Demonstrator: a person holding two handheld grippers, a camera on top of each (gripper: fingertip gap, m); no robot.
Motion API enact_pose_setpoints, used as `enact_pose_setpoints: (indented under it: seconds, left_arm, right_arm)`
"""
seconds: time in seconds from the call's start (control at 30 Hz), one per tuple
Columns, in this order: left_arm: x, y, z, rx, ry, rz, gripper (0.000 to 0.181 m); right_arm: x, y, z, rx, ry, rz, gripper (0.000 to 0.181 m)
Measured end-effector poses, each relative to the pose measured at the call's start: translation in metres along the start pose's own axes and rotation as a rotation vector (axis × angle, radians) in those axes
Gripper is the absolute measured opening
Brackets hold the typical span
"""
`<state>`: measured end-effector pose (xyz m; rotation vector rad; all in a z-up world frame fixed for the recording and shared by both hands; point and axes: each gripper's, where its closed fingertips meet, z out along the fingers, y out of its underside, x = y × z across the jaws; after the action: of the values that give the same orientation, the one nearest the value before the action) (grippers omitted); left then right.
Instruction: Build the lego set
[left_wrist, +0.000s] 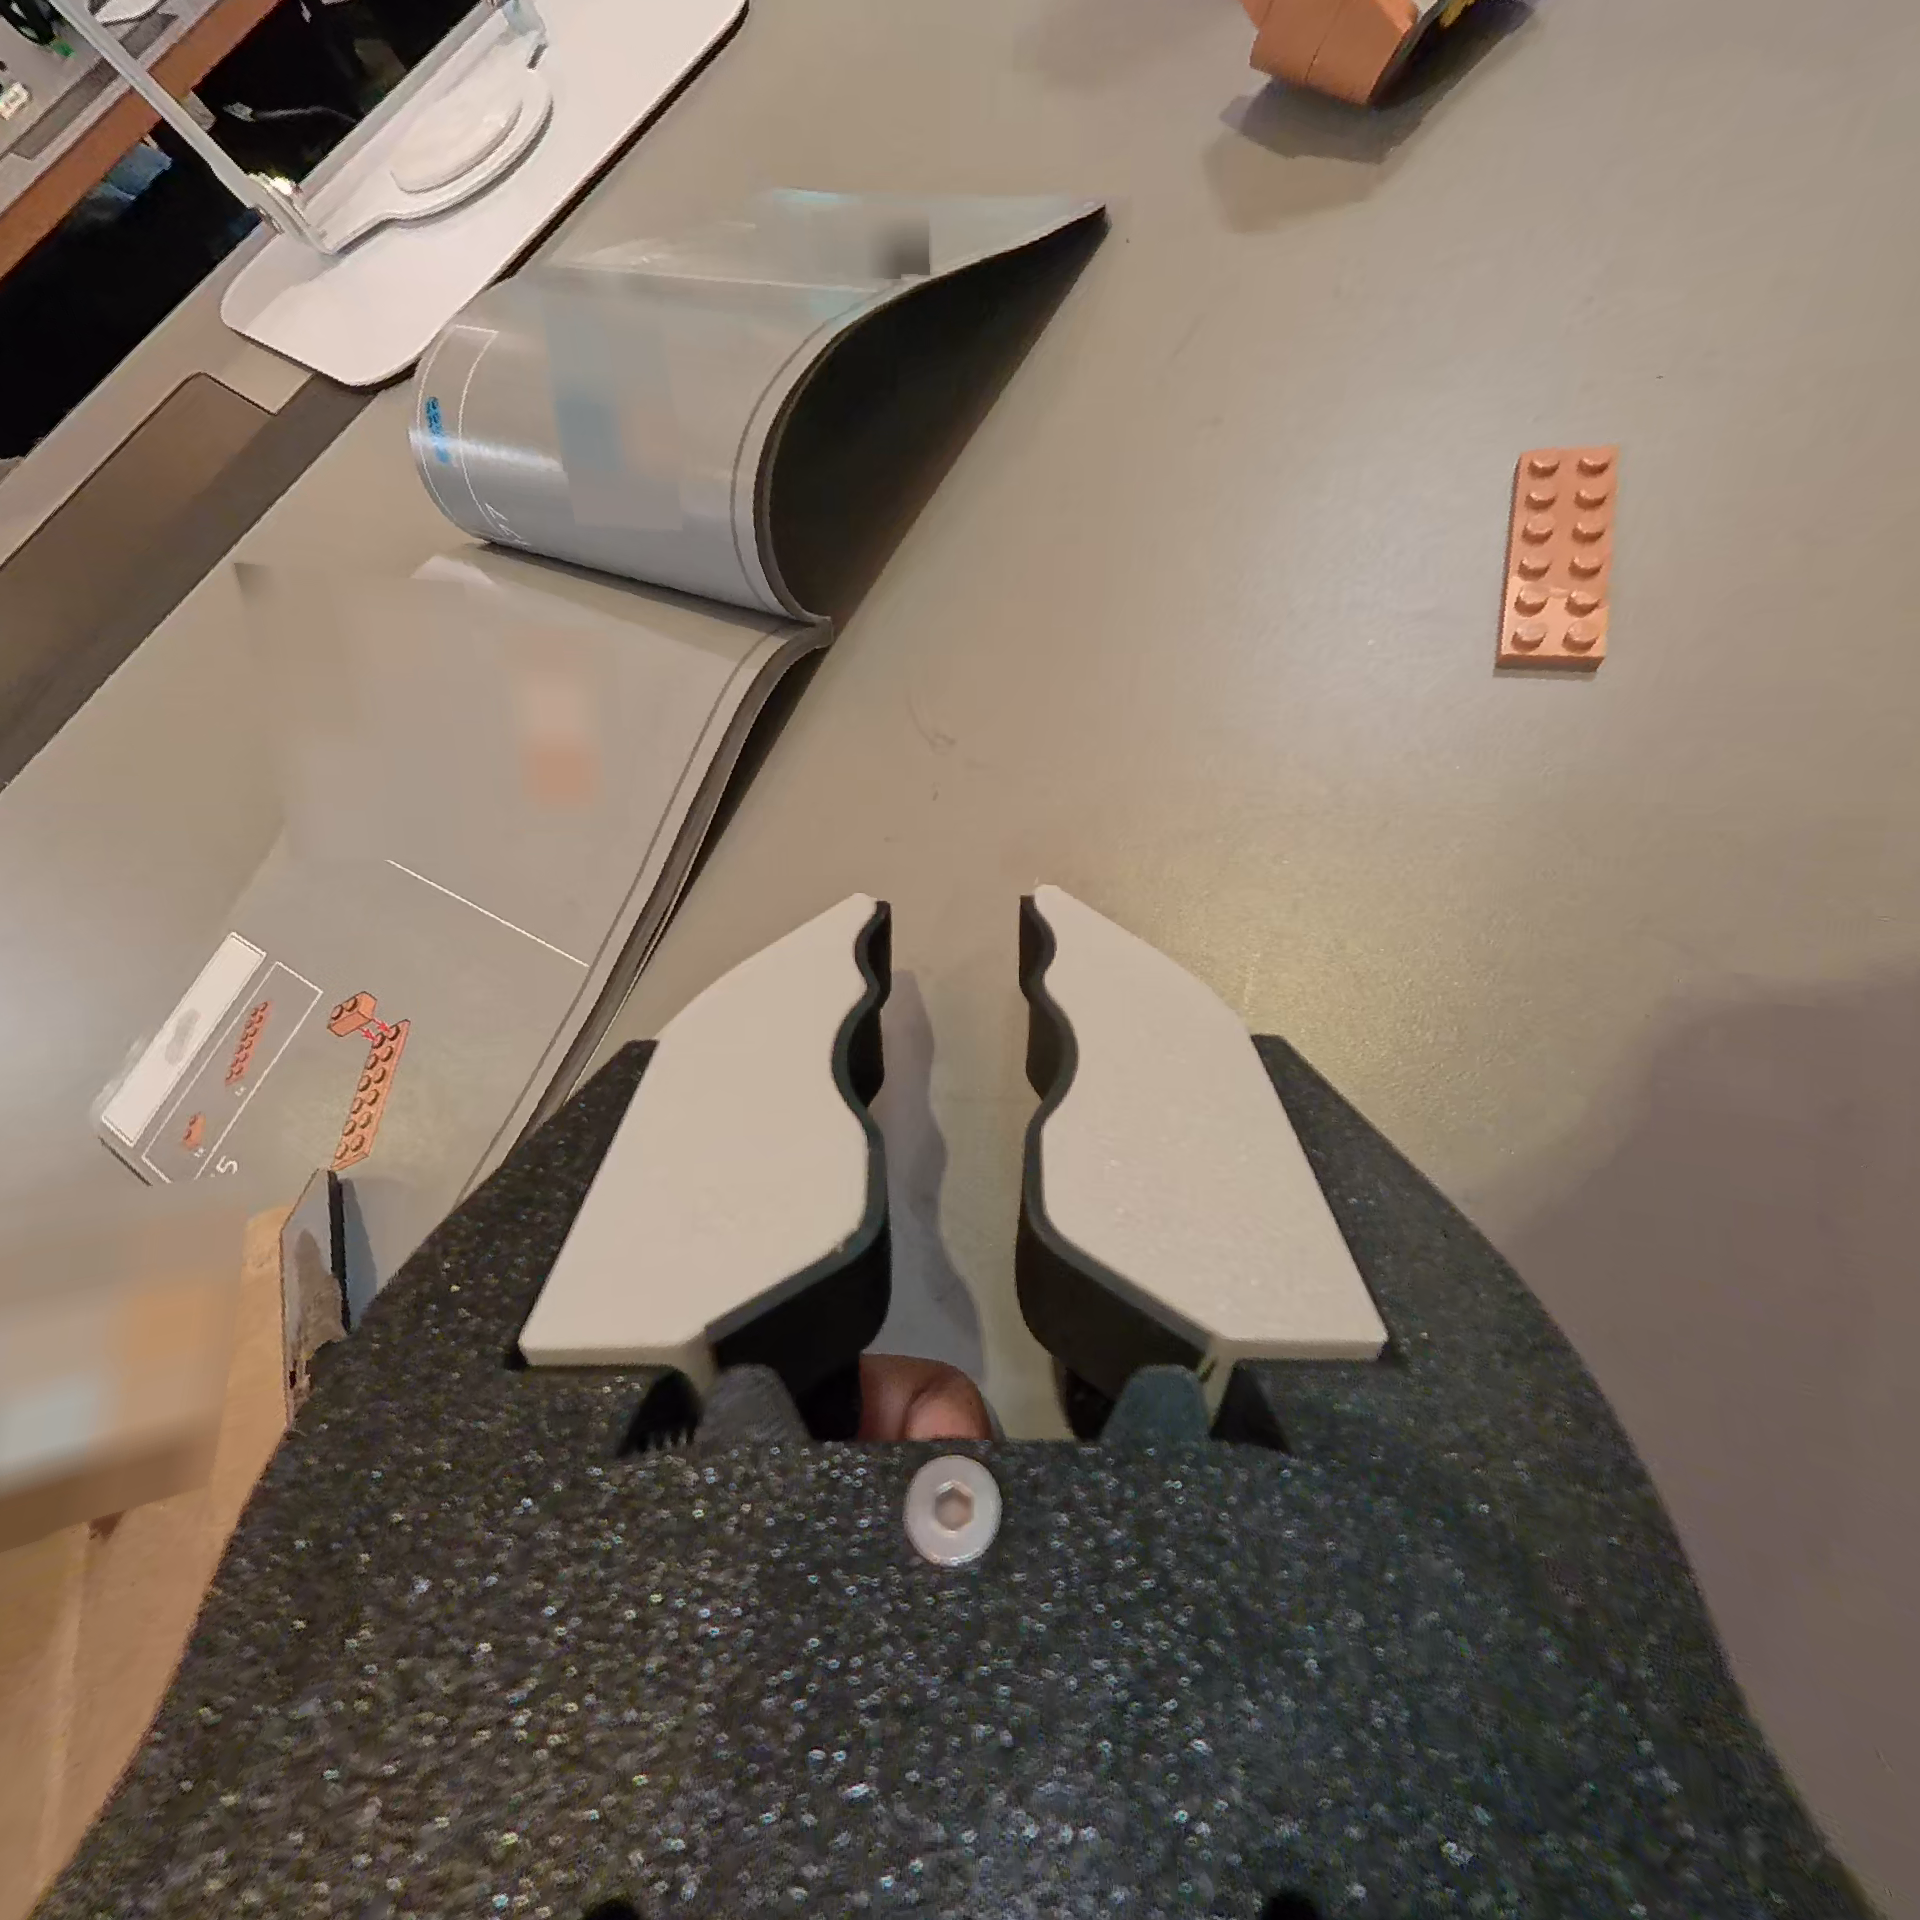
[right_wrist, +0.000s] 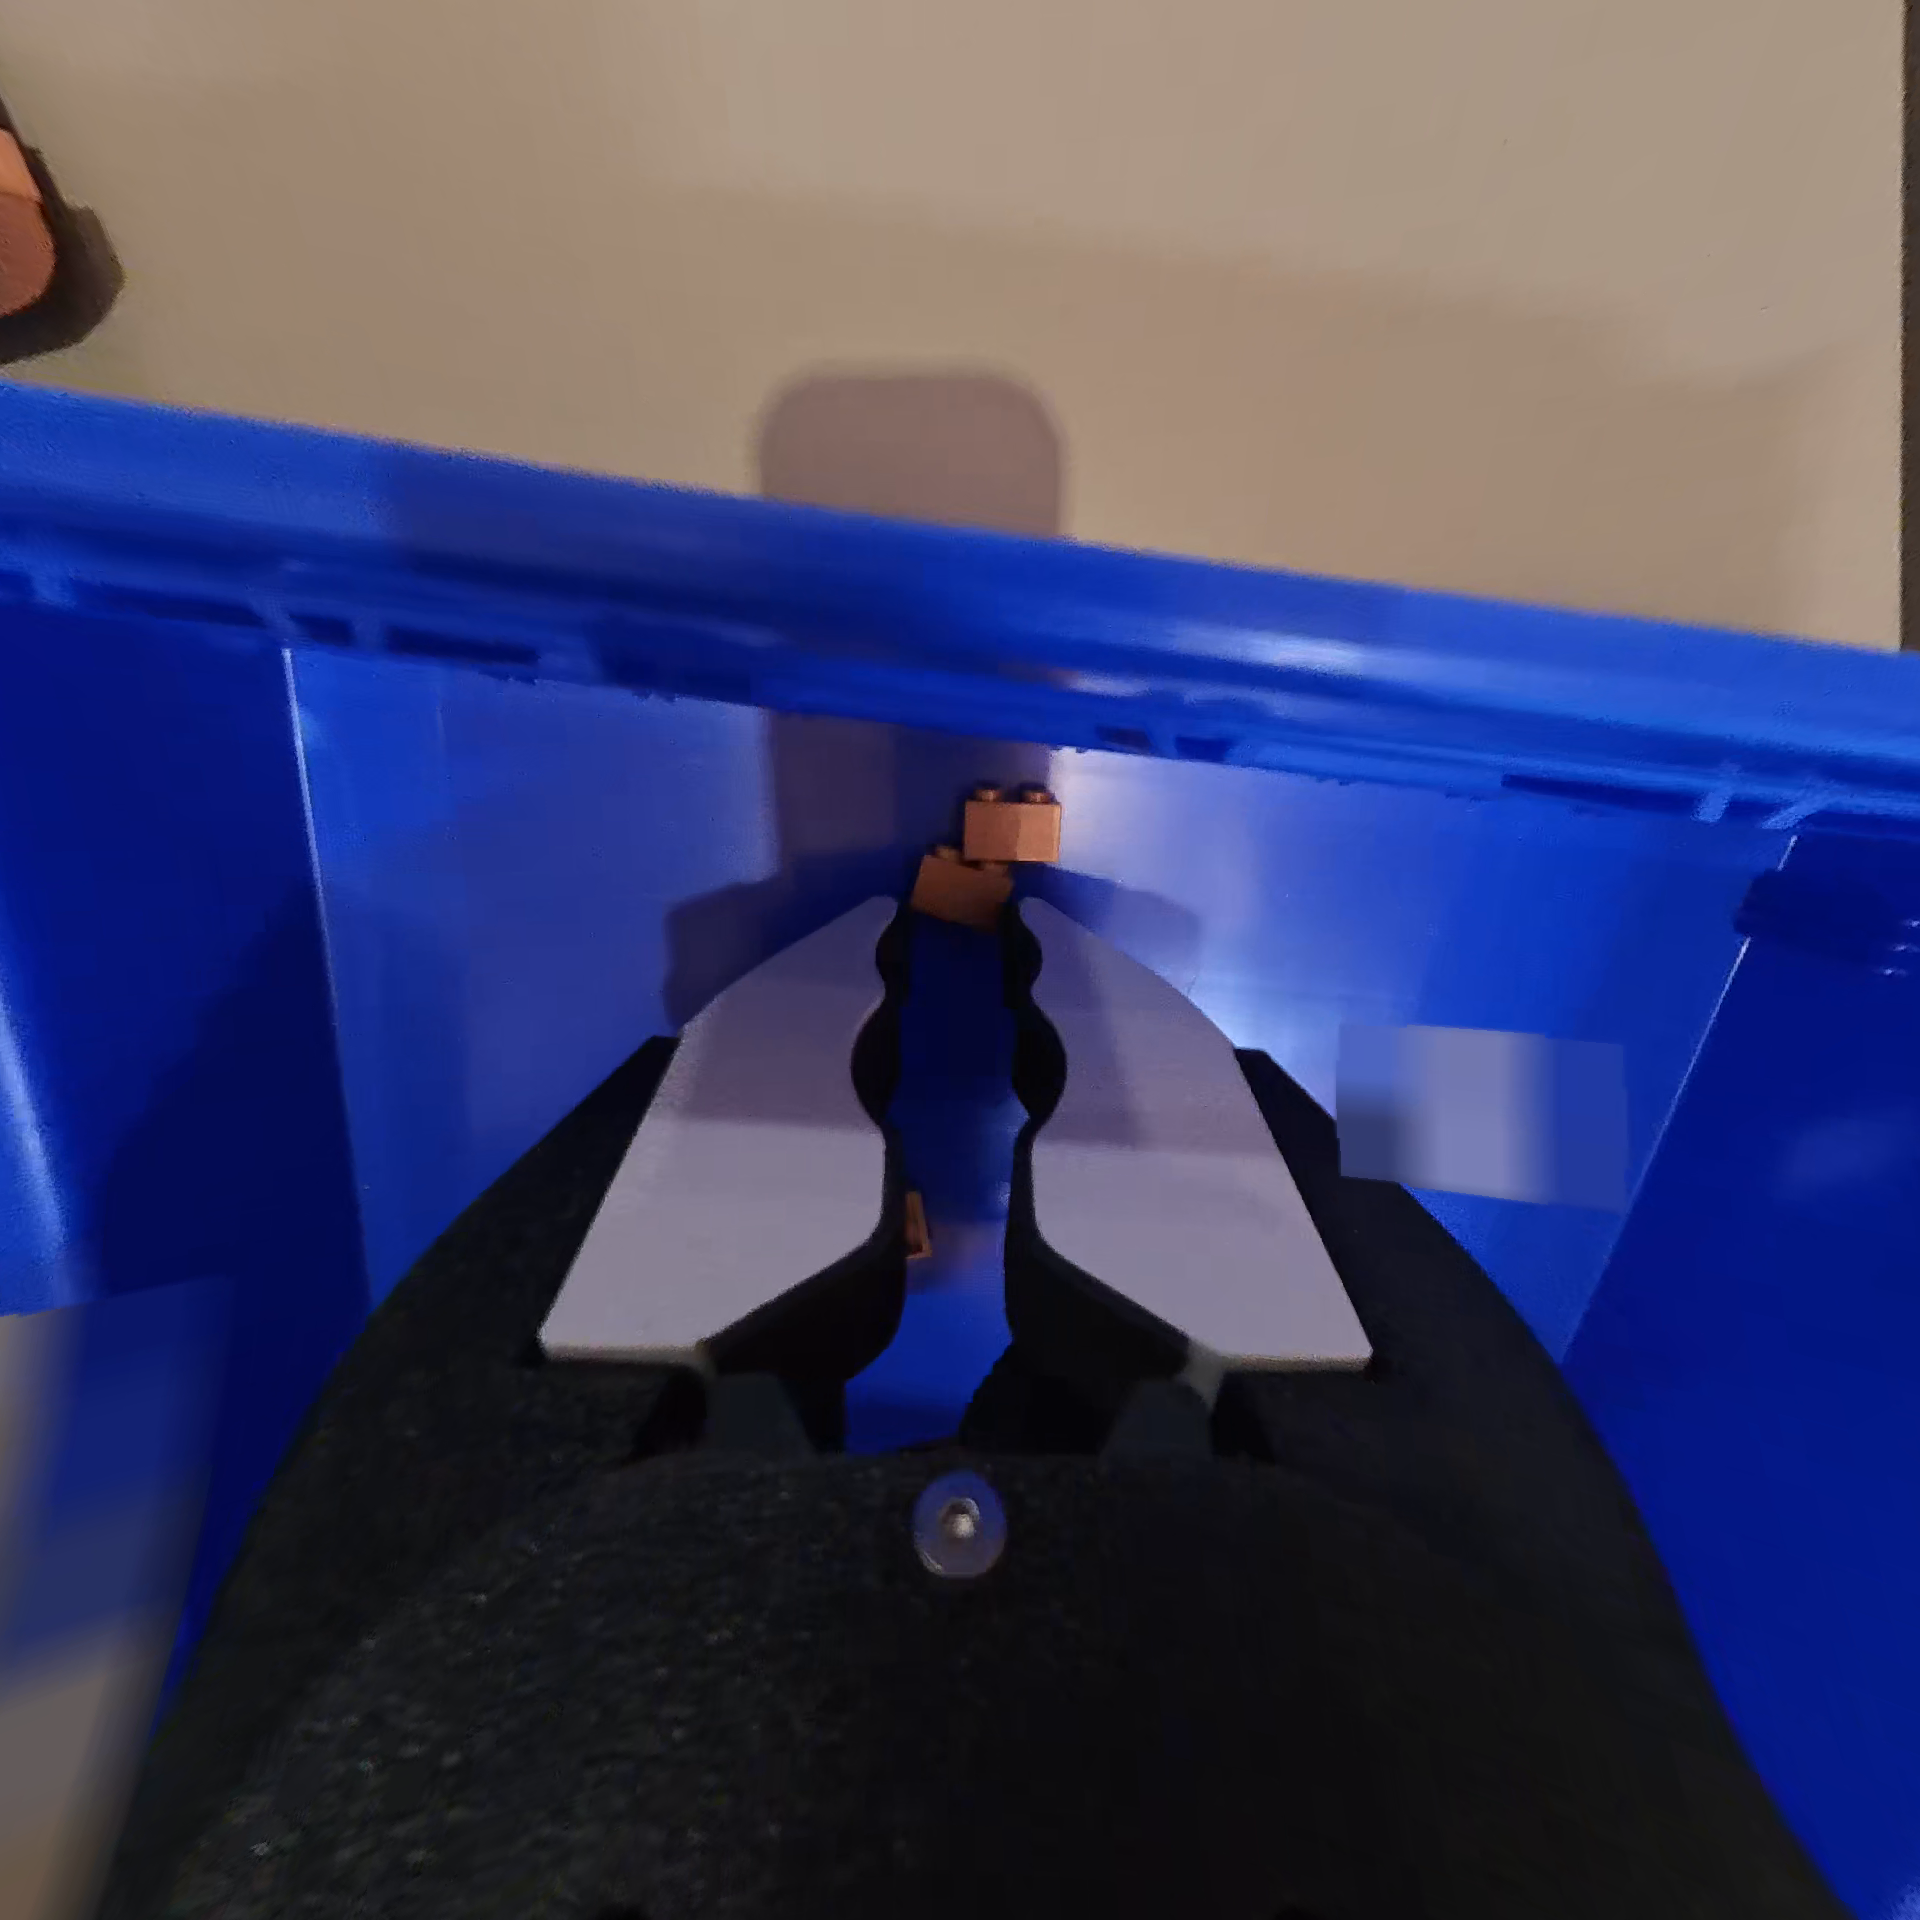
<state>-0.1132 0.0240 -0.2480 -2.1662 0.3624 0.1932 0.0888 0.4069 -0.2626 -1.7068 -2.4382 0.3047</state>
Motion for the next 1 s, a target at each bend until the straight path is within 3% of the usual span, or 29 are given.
enact_pose_setpoints:
  seconds: [0.33,0.37,0.4,0.5,1.0]
  left_arm:
    - [0.001,0.0,-0.002,0.009,-0.017,0.021,0.024]
    - [0.001,0.0,-0.002,0.006,-0.017,0.017,0.024]
    - [0.001,0.0,-0.003,0.004,-0.019,0.013,0.024]
    - [0.001,0.001,-0.004,0.0,-0.02,0.004,0.023]
    - [0.002,0.001,-0.005,0.001,-0.027,0.011,0.023]
  right_arm:
    - [-0.009,-0.004,-0.022,0.05,0.116,0.003,0.016]
    - [-0.01,-0.006,-0.027,0.062,0.131,0.002,0.014]
    - [-0.011,-0.007,-0.032,0.073,0.149,0.002,0.001]
    - [-0.016,-0.007,-0.041,0.092,0.175,0.01,0.001]
    - [-0.025,-0.004,-0.042,0.106,0.186,0.014,0.0]
